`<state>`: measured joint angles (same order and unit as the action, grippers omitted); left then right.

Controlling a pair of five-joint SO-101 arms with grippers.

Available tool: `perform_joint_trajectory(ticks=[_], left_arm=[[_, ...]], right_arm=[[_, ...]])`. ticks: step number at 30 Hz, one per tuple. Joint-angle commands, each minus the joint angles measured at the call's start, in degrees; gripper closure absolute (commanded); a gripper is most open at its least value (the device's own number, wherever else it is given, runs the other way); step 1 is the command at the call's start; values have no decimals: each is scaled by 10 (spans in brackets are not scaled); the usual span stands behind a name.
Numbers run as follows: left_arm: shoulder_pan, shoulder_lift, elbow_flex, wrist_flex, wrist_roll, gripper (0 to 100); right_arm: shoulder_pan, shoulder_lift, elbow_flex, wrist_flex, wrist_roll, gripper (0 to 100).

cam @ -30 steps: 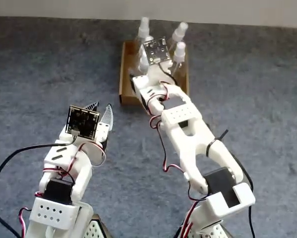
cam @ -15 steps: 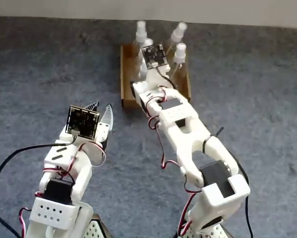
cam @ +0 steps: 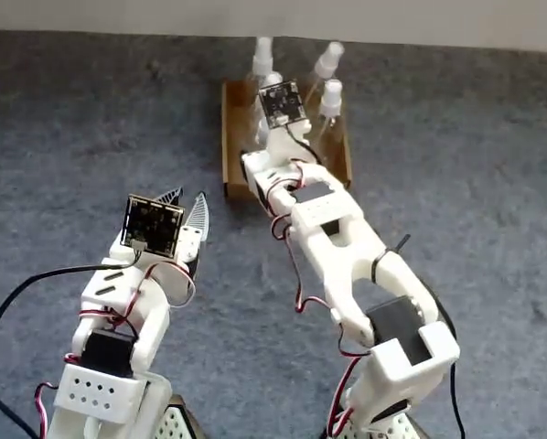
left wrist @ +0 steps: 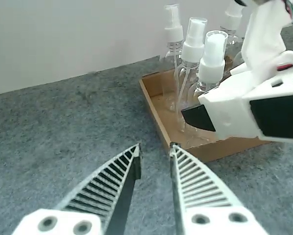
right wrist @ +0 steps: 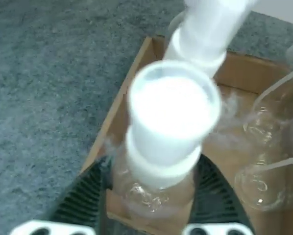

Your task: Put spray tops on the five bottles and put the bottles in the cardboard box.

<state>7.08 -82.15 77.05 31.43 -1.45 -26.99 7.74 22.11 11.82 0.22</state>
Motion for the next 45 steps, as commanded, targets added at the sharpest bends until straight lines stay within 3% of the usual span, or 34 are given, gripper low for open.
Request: perform_joint_trajectory(ticks=[1,14,32,45], left_arm=[[12,-2,-3,-12,-4,941],[13,-2,-3,-12,-5,941],[14,-2,-3,-12,-5,941],[13,-2,-3,-12,-5,941]], right_arm=[[-19,-8,-9,-5,28,821],[-21,-10,-15,12,55,688],[-20,-10,-244,206,54,654],[1,-16,-462,431,54,656]])
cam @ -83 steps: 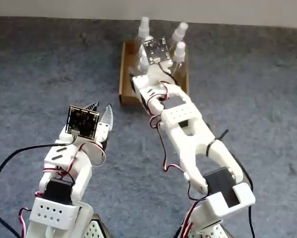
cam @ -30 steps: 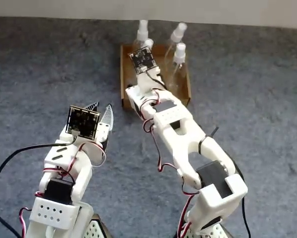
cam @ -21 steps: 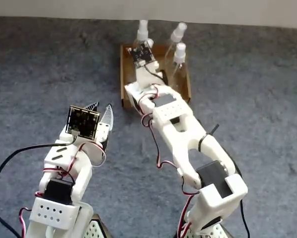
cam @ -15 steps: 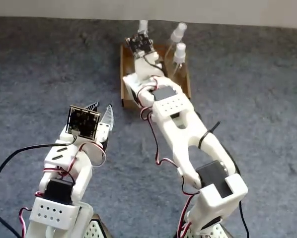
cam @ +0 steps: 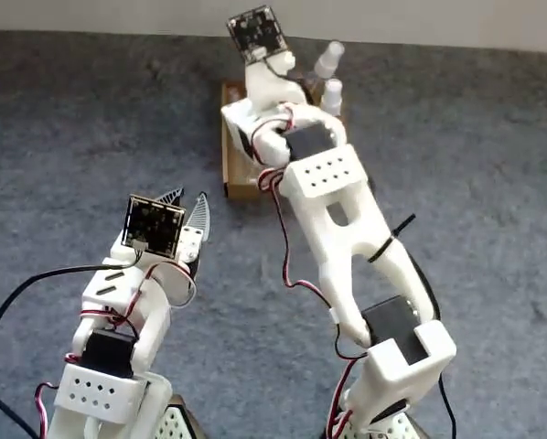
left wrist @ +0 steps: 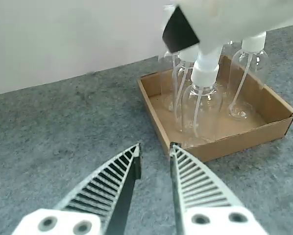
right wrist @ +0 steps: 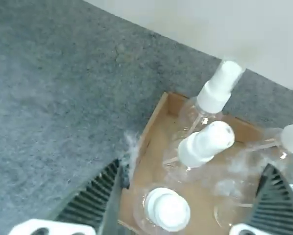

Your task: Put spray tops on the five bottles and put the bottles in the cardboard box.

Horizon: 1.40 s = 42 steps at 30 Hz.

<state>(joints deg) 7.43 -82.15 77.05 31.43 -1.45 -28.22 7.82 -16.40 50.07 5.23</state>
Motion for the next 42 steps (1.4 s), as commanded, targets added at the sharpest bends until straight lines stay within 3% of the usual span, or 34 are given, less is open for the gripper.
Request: perform_joint_trajectory(ticks=[1,5,14,22,30,34,42], left_arm=[[8,-2,-3,-12,-5,941],[7,-2,-3,-12,-5,941],[10,-7,-7,-12,-5,942],[-7,-8,-22,-22,-6,944],[-155,-8,-22,-18,-6,944],[-186,-9,-25,40,-6,943],[-185,-9,-22,162,-6,941]], right_arm=[[15,-25,-91,65,4,656],[12,-80,-125,127,4,699],[44,-247,24,205,4,998],[62,-486,395,146,8,991],[62,-774,736,74,9,991],[62,-904,849,74,10,991],[73,-1146,1035,99,211,991]])
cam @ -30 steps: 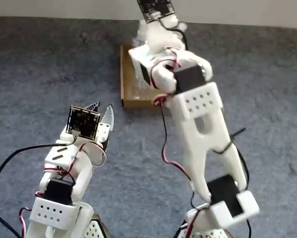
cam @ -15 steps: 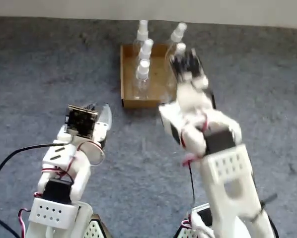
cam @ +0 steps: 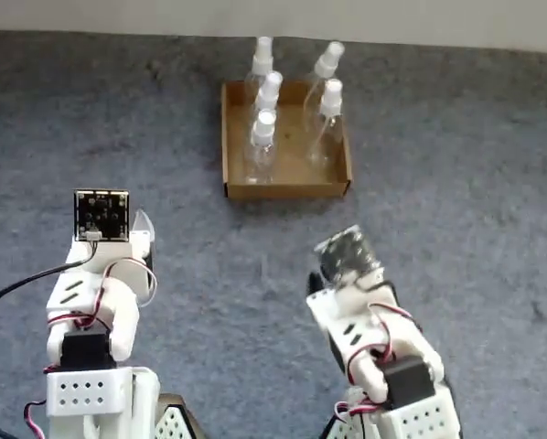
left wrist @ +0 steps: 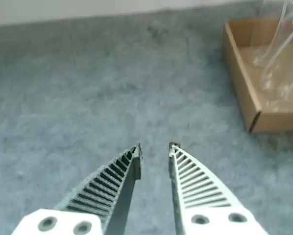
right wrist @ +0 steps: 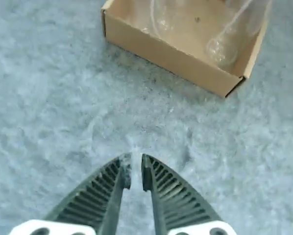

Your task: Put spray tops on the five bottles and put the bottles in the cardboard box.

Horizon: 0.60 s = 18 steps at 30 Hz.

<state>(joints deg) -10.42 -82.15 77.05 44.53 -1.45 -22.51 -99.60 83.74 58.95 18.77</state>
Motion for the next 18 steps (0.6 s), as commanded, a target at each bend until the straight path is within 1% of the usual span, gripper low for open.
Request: perform_joint_trajectory(ticks=[1,4,7,11,13,16,17,18], left_arm=[[-6,-9,-22,43,-6,941],[-6,-9,-22,79,-6,941],[-5,-9,-19,105,-5,941],[-5,-9,45,106,-6,941],[-5,-9,102,76,-6,941],[-8,-9,201,-38,-6,941],[-6,-3,212,-77,-6,943],[-9,-3,206,-97,-6,944]], right_arm=[[23,-65,51,22,93,991],[45,-42,83,44,120,991],[70,-58,88,46,123,991],[96,-58,130,49,123,991],[103,-58,159,44,123,991],[104,-58,190,40,123,991],[104,-58,194,45,123,991],[104,-58,196,50,123,991]])
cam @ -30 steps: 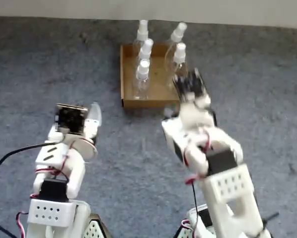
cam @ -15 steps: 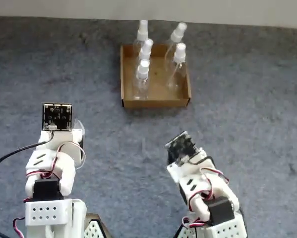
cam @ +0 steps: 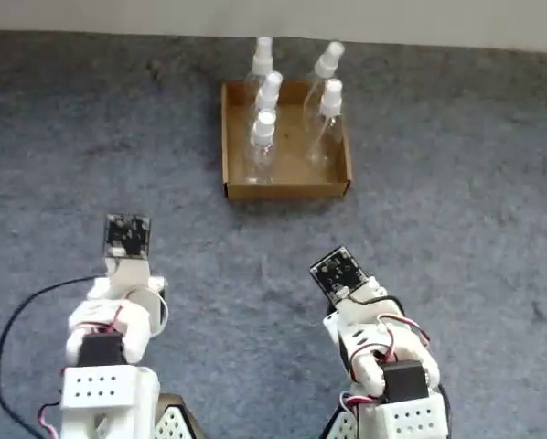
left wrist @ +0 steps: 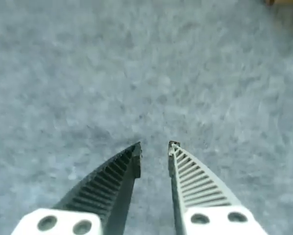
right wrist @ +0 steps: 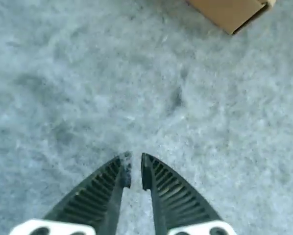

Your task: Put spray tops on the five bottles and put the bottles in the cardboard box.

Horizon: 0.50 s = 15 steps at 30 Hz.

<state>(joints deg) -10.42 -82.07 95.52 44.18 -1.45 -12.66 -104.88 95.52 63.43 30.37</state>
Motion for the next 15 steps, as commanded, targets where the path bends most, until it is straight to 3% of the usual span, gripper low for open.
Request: perform_joint_trajectory(ticks=[1,7,15], left_arm=[[-10,-8,21,-94,-6,944],[-13,-4,22,-65,-6,944],[-13,-8,22,-2,-6,944]], right_arm=[[6,-5,78,11,7,991],[6,-5,78,100,11,991],[6,-5,79,100,9,991]])
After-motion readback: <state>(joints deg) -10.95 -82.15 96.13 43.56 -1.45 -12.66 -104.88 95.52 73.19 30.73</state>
